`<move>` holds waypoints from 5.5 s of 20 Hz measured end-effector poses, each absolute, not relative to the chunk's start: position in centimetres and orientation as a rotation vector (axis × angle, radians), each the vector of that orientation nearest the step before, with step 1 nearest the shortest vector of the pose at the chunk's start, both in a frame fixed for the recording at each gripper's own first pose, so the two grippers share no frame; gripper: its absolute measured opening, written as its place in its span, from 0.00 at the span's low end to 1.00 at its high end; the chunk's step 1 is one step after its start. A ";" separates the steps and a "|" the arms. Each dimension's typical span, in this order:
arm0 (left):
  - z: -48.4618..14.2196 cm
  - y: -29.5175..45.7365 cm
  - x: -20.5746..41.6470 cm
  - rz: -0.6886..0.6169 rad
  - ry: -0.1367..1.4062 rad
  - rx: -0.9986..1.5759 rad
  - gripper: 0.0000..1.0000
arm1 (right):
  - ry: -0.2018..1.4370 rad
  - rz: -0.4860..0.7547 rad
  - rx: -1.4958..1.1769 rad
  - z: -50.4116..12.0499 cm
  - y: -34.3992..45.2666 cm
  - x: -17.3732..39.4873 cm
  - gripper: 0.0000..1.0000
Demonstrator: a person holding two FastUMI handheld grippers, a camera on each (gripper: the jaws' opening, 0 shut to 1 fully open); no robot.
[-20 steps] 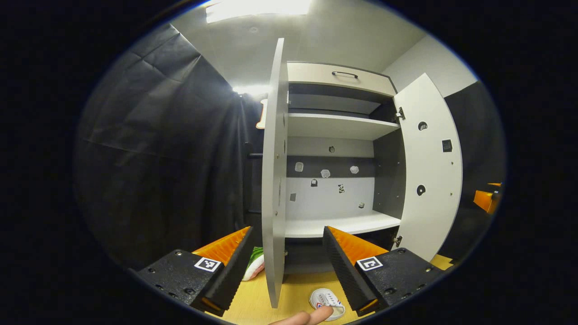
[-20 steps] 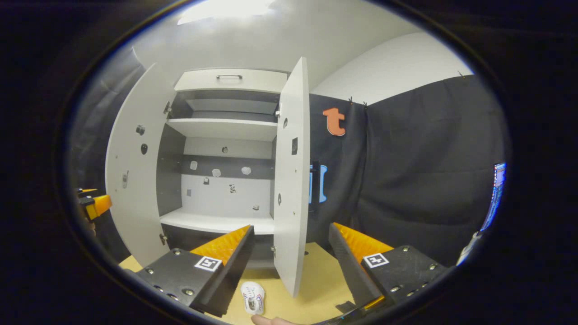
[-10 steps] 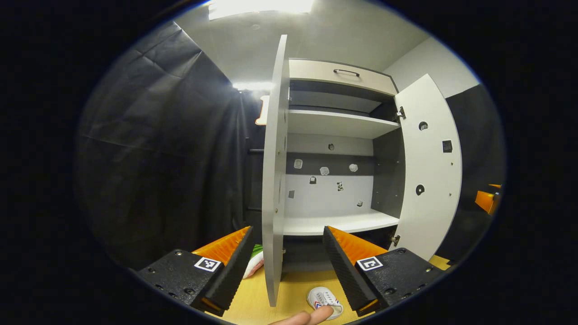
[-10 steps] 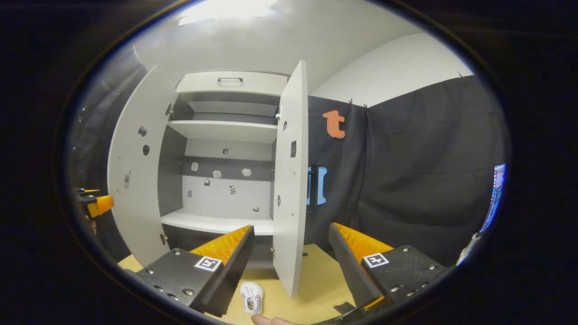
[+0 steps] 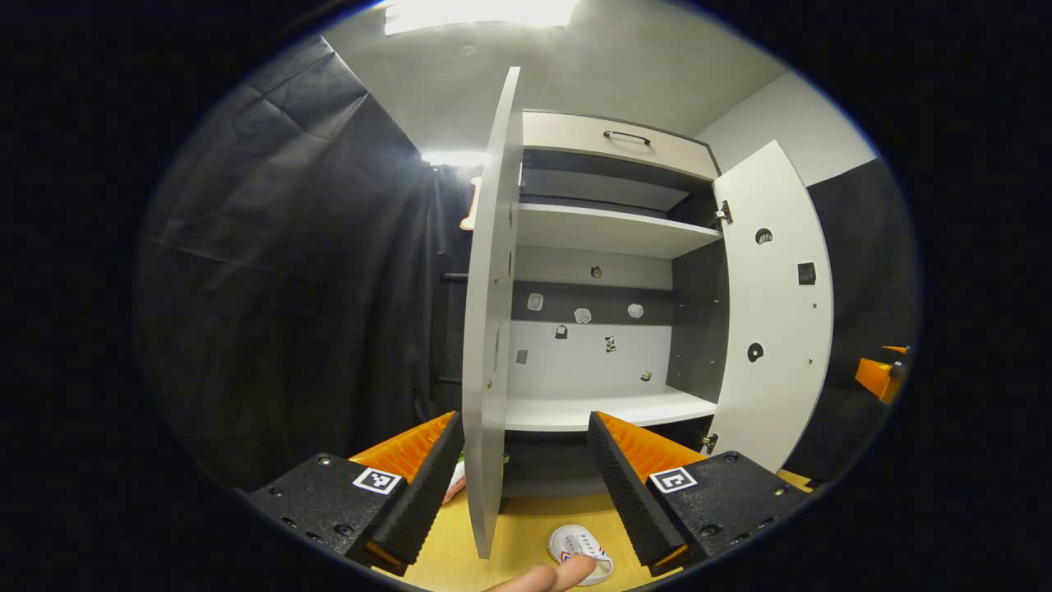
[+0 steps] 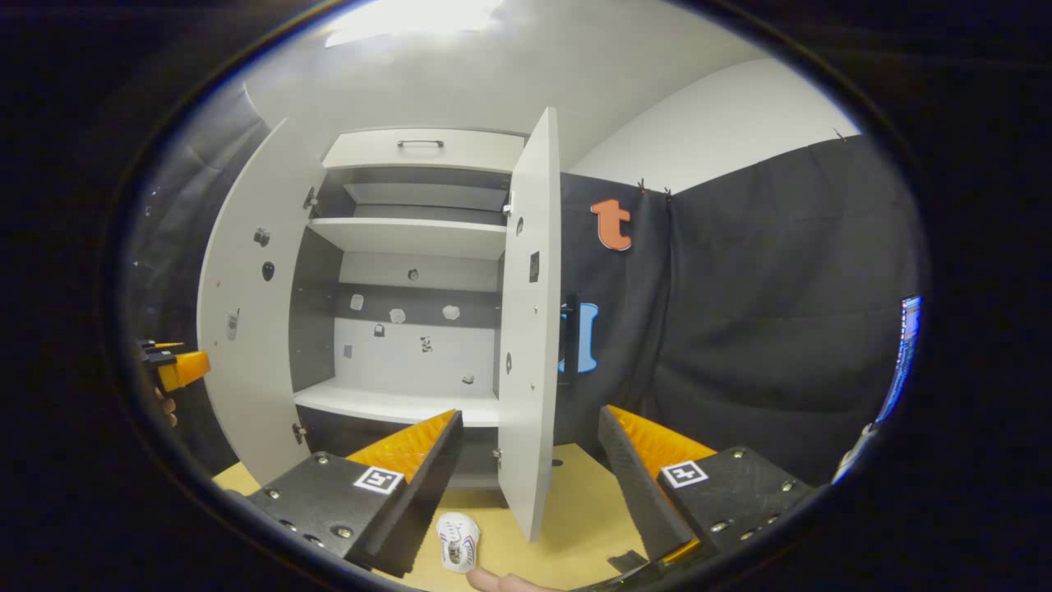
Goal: Grab one shoe with the right hand and put it into the shoe cabinet, grab the other shoe with the left hand and put it into the shoe cabinet; then close the right door with the right hand and the left door with the left hand.
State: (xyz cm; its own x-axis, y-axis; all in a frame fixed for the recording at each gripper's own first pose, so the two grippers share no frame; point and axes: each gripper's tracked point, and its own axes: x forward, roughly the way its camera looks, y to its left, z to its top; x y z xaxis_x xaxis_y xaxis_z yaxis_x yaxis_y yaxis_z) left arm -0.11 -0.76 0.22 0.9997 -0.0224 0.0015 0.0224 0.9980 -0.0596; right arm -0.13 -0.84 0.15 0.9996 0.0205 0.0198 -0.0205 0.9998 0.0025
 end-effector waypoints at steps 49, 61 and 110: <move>-4.4 -1.4 -3.6 -0.088 0.016 -0.022 0.95 | 0.093 0.212 -0.072 -6.9 1.3 1.7 0.97; -6.8 1.8 -4.1 -0.074 -0.002 -0.009 0.93 | 0.369 0.394 -0.009 -27.2 14.0 0.7 0.98; -10.0 4.3 -3.7 -0.075 0.064 -0.069 0.94 | 0.409 0.460 0.130 -26.2 18.3 4.7 0.01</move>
